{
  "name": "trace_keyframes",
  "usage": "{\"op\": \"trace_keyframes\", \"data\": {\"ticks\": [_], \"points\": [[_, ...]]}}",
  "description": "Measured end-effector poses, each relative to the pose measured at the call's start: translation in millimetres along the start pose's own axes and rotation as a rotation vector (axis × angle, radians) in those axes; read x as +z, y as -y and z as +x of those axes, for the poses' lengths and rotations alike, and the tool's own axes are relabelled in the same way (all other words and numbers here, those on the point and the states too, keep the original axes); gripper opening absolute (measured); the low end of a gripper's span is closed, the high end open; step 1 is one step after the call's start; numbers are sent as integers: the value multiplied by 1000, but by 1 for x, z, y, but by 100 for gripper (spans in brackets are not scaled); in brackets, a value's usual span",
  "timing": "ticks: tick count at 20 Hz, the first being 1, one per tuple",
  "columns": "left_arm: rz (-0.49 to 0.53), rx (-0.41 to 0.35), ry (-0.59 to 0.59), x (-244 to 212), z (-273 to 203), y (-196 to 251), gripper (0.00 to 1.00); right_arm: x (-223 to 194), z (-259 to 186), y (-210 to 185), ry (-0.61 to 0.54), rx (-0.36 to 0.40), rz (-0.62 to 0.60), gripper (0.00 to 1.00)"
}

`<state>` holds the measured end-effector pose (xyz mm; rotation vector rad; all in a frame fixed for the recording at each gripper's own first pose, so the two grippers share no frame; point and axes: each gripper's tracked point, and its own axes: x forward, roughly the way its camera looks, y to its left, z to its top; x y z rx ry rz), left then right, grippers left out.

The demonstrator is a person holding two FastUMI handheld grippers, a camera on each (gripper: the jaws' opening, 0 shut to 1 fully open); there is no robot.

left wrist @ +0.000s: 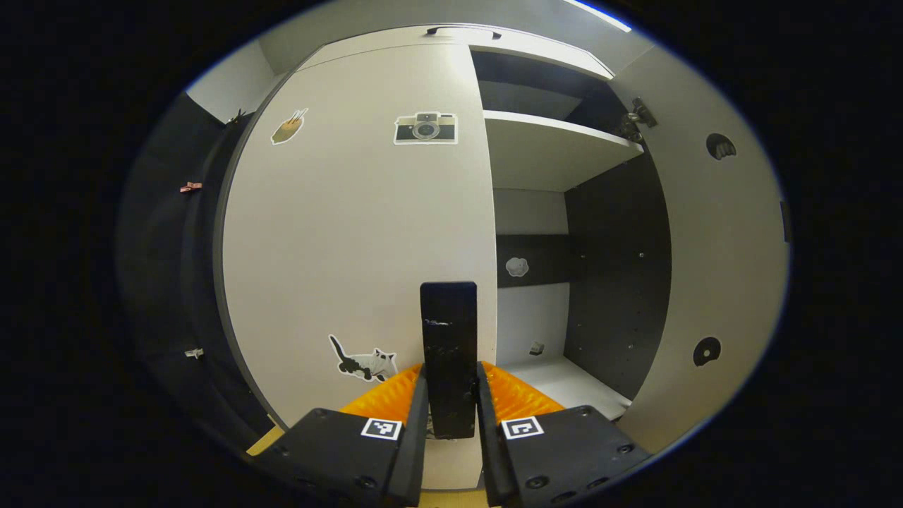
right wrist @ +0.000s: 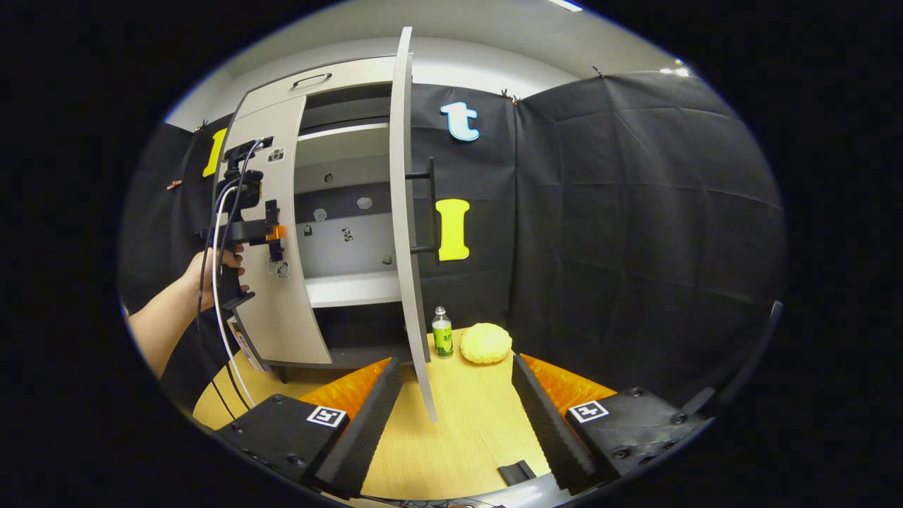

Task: Open the right door of the double-door shoe cabinet with the right hand, and open the left door with the left hand.

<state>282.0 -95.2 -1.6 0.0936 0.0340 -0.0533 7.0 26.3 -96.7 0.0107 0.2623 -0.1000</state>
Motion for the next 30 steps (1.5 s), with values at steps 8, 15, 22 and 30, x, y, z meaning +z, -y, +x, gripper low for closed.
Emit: {"op": "trace_keyframes", "data": {"ticks": [8, 15, 22, 30], "points": [[-12, -31, -21, -5, 0, 1, 27, -13, 7, -9, -38, 64, 5, 98], [6, -8, -57, -7, 0, 0, 11, -20, 16, -5, -40, 149, 11, 99], [-22, 6, -66, -11, -27, -6, 11, -44, 18, 0, -141, 242, 34, 99], [-61, -22, -65, -12, -93, -27, 11, 7, 10, -23, 3, 180, -22, 98]]}}
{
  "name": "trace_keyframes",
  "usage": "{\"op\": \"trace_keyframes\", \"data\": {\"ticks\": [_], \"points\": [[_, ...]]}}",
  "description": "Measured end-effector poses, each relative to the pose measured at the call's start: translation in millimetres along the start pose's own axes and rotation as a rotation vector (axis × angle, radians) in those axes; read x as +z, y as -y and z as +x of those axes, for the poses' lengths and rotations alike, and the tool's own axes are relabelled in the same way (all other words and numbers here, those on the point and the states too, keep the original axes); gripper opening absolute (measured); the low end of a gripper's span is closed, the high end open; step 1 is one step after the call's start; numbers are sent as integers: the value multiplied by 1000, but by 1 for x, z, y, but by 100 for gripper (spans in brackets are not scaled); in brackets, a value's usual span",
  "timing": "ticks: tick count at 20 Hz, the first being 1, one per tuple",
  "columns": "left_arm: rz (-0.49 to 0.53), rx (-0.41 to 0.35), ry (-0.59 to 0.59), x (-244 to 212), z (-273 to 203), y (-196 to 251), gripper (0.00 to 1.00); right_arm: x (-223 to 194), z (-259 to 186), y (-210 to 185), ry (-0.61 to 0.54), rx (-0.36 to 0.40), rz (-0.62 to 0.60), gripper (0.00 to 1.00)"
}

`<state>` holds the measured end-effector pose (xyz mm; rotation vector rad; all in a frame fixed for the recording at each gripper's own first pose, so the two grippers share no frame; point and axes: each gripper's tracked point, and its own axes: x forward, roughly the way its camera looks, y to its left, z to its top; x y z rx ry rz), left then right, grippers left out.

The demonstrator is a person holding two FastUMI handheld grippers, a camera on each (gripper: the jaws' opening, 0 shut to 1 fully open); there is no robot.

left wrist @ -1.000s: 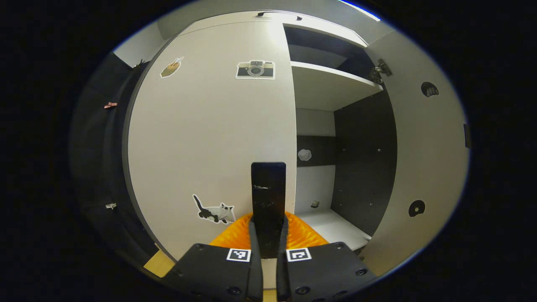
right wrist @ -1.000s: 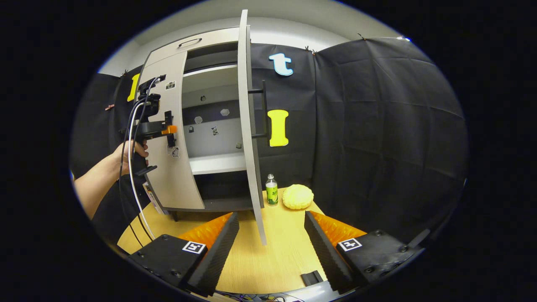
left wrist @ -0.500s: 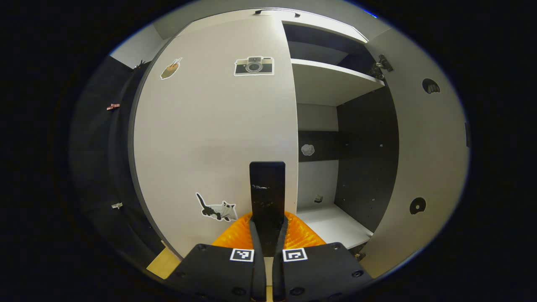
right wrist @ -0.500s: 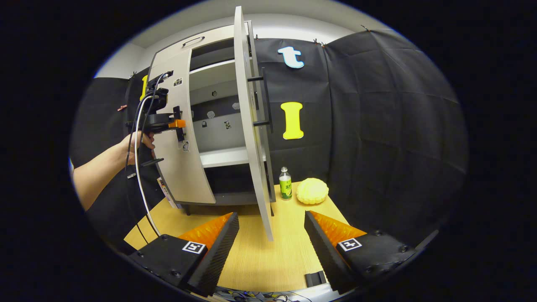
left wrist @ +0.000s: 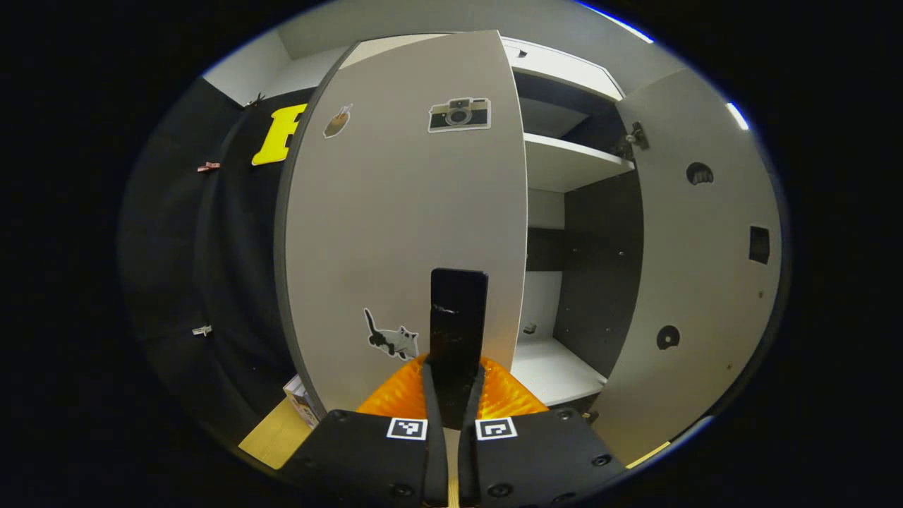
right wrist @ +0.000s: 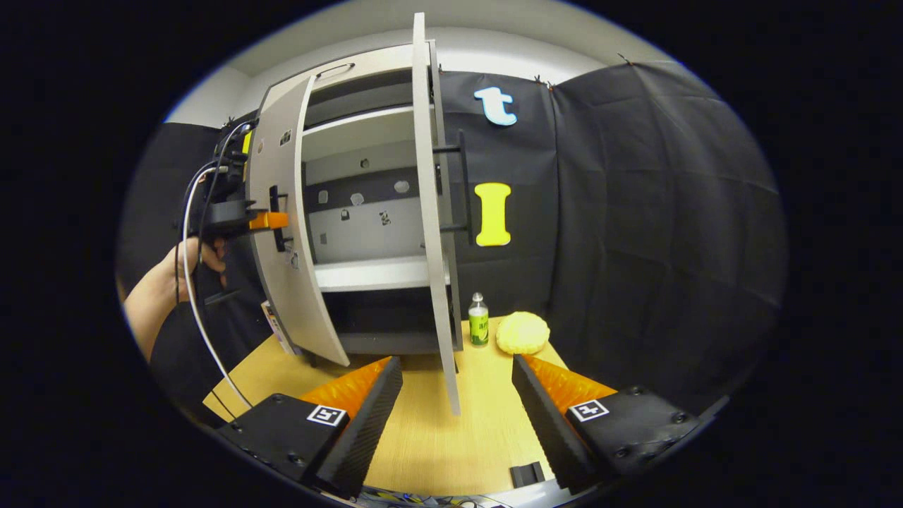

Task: Open the right door of the double-door shoe cabinet with the right hand, and open the left door with the left hand.

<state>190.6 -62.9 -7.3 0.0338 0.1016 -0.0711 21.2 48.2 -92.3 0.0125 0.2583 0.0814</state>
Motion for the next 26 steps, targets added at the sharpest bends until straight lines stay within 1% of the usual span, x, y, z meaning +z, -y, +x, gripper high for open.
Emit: {"op": "trace_keyframes", "data": {"ticks": [2, 4, 6, 8, 11, 13, 15, 17, 18, 19, 20, 21, 23, 24, 26], "points": [[0, -28, 1, -2, -9, -4, 11, 14, -6, -11, 44, -16, -18, 98], [3, -43, 18, -2, -22, -9, 11, 19, -21, -21, 79, -43, -31, 98], [-1, -46, 31, 2, -39, -20, 11, 12, -34, -35, 72, -59, -2, 100], [-9, -63, 41, -1, -52, -32, 11, 5, -48, -52, 70, -65, 25, 98], [-18, -66, 63, 1, -74, -53, 11, -9, -58, -65, 47, -72, 7, 98], [-16, -45, 73, 0, -86, -71, 11, -9, -54, -67, 35, -63, 5, 98], [-24, -27, 85, 0, -98, -88, 11, -12, -58, -77, 39, -54, 12, 98], [-90, -25, 89, -1, -106, -101, 10, -14, -59, -83, 40, -45, 11, 98], [-107, -18, 89, 0, -110, -109, 10, -14, -56, -84, 39, -39, 8, 98], [-98, -6, 97, 2, -114, -117, 10, -14, -58, -86, 41, -35, 4, 98], [-67, 7, 99, 1, -117, -126, 10, -13, -61, -88, 43, -31, 1, 100], [-27, 17, 110, 3, -120, -136, 9, -14, -61, -90, 42, -27, 0, 98], [37, 46, 132, 3, -123, -160, 7, -14, -63, -89, 40, -28, -5, 98], [48, 70, 130, 0, -124, -176, 6, -14, -64, -87, 43, -32, -8, 98], [36, 139, 110, -4, -124, -214, 5, -13, -64, -81, 43, -45, -19, 98]]}}
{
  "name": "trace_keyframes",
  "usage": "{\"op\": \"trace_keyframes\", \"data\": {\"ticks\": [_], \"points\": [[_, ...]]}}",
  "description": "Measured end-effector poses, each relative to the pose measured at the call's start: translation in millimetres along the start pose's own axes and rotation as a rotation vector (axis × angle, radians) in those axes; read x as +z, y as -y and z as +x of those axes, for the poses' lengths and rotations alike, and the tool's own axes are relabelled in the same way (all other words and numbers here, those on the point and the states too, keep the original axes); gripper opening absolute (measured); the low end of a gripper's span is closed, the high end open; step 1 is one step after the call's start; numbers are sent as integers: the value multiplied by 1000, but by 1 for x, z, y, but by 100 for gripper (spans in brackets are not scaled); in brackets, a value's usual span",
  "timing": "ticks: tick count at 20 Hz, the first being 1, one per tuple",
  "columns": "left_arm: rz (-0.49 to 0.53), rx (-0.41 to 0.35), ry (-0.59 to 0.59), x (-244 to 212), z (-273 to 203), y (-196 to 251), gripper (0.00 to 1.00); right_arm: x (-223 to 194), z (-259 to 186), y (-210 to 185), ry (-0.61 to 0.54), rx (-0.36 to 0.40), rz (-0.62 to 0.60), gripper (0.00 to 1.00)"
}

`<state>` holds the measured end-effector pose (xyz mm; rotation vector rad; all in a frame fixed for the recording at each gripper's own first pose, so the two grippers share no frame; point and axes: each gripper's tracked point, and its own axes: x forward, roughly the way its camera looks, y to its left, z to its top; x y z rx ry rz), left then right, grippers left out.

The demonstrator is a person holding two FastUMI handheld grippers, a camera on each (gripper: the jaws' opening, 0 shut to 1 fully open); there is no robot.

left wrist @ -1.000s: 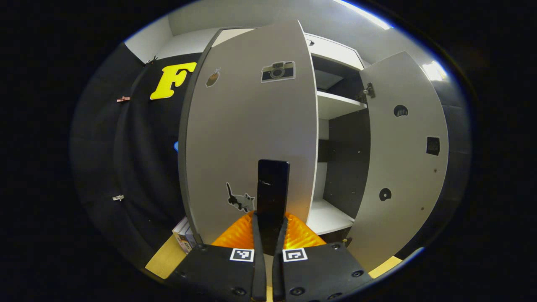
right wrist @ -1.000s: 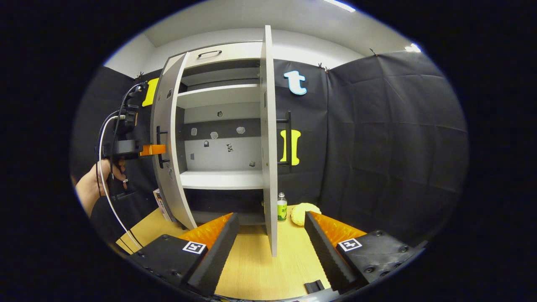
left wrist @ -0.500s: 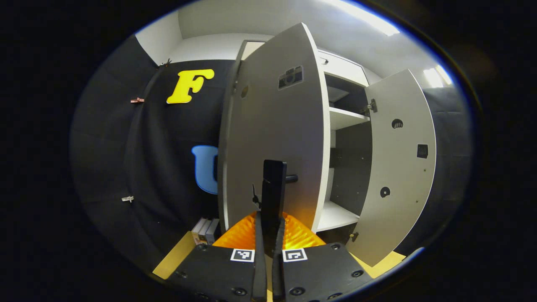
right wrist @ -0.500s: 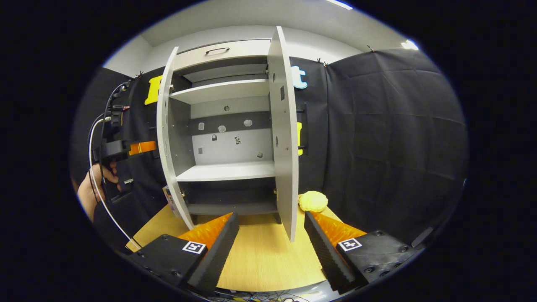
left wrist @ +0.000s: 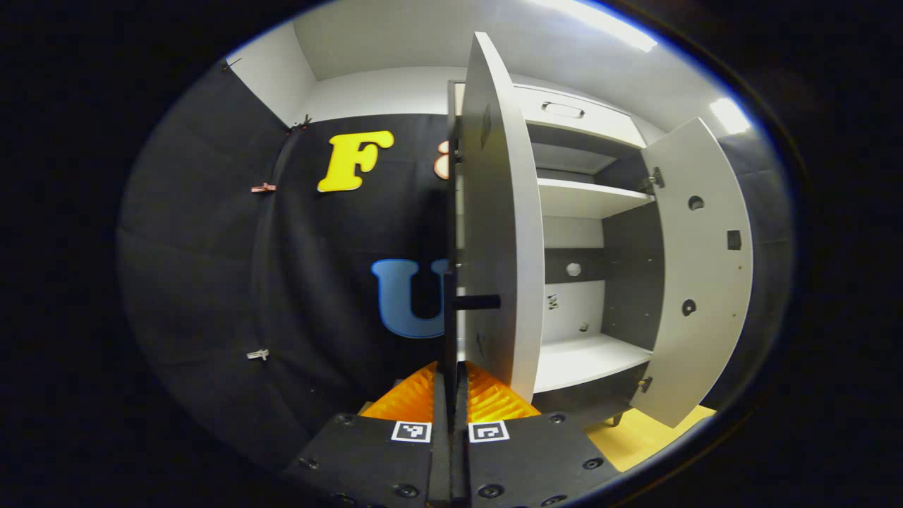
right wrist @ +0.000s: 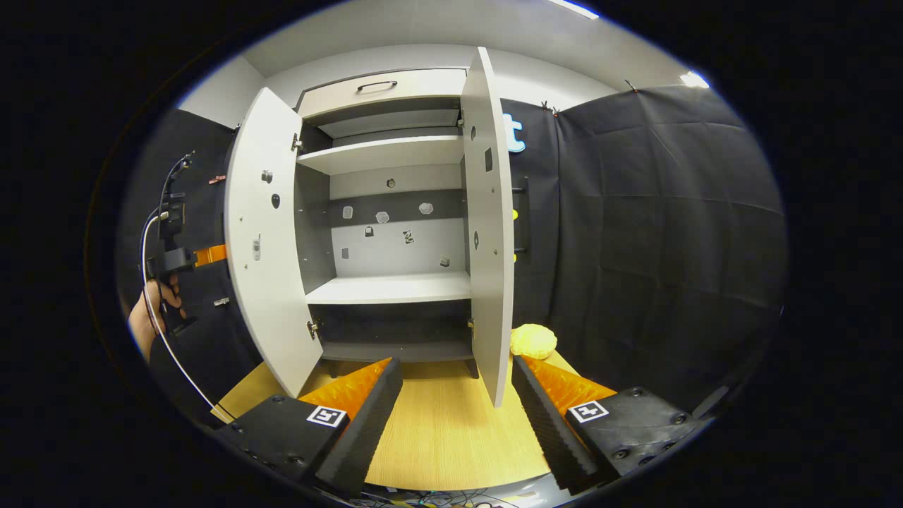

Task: Open the right door of the double-door shoe cabinet with the right hand, and open the left door with the left hand.

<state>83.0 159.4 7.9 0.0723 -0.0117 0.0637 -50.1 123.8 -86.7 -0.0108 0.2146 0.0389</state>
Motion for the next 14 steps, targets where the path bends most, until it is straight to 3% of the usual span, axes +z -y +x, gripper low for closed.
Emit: {"op": "trace_keyframes", "data": {"ticks": [2, 3, 6, 10, 14], "points": [[-98, -119, -4, 4, -1, 16, 5, 4, 2, 10, 5, -18, -11, 98], [-114, -126, -10, 6, -3, 19, 5, 8, 3, 13, 13, -23, -12, 98], [-48, -80, -13, 5, -5, 10, 5, 20, 9, 15, 37, -32, -16, 98], [-33, -45, -23, 8, -10, 8, 5, 32, 15, 10, 74, -30, -19, 98], [16, -22, 17, 23, -44, 12, 5, 34, 25, 1, 74, -11, -24, 98]]}}
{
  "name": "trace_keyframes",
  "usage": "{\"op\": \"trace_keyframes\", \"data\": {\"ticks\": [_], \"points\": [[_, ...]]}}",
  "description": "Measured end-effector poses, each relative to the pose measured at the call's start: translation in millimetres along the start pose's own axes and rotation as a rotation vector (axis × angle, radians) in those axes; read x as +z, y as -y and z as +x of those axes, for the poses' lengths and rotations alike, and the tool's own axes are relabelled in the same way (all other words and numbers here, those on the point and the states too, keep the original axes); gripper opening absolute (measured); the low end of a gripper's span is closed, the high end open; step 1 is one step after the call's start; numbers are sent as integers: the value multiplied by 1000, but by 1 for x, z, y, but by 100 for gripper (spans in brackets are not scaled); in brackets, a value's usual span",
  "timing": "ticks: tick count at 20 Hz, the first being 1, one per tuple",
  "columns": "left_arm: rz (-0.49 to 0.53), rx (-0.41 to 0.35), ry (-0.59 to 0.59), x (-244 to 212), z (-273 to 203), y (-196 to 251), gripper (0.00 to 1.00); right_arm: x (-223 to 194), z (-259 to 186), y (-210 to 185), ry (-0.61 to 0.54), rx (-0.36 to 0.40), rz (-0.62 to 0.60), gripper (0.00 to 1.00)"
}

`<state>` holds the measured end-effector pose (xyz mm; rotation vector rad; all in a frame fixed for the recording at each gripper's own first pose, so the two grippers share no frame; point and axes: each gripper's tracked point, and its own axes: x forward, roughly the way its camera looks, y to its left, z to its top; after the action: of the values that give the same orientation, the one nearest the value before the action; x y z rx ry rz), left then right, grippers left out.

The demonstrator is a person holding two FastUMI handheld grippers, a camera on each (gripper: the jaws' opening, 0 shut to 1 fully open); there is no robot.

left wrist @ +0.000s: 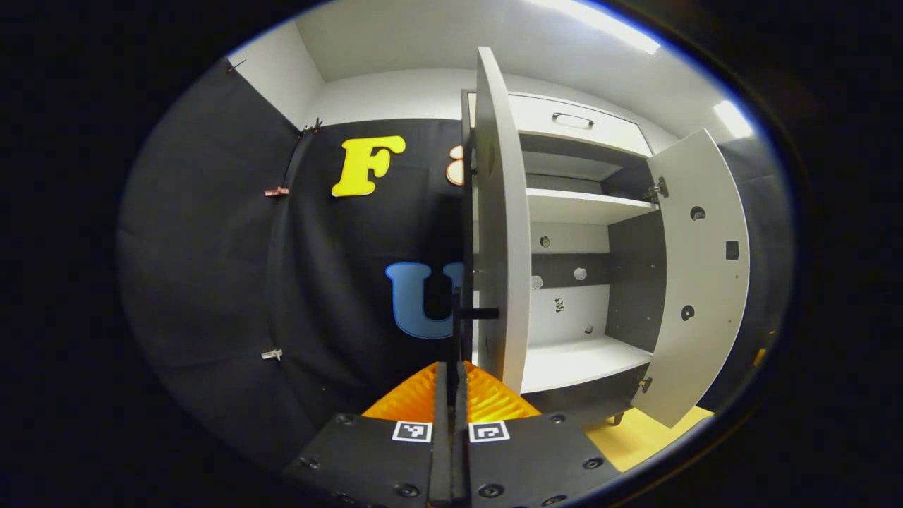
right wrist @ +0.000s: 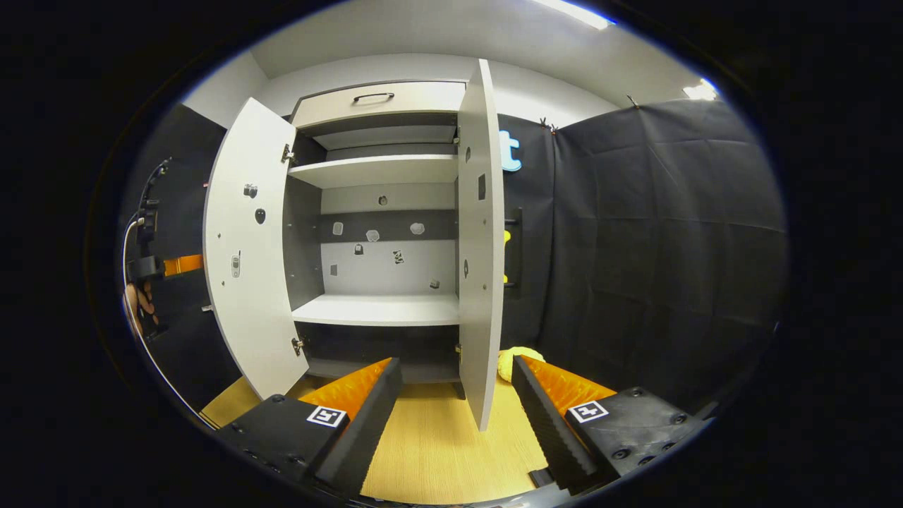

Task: Open the right door of the double-door shoe cabinet with the right hand, and open the left door with the left hand.

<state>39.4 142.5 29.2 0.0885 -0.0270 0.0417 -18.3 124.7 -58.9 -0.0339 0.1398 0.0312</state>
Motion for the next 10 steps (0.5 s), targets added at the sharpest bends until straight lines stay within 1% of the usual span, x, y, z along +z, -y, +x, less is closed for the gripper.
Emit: {"op": "trace_keyframes", "data": {"ticks": [4, 7, 9, 10], "points": [[-11, -18, -10, 9, -22, 13, 5, 5, 10, -13, -4, 30, 31, 98], [-4, 35, -7, 14, -44, 20, 5, 21, 23, -23, 23, 49, 31, 98], [-48, 40, -5, 10, -55, 45, 5, 30, 30, -28, 51, 56, 22, 98], [-60, 26, -8, 5, -60, 59, 5, 34, 33, -31, 62, 59, 17, 98]]}}
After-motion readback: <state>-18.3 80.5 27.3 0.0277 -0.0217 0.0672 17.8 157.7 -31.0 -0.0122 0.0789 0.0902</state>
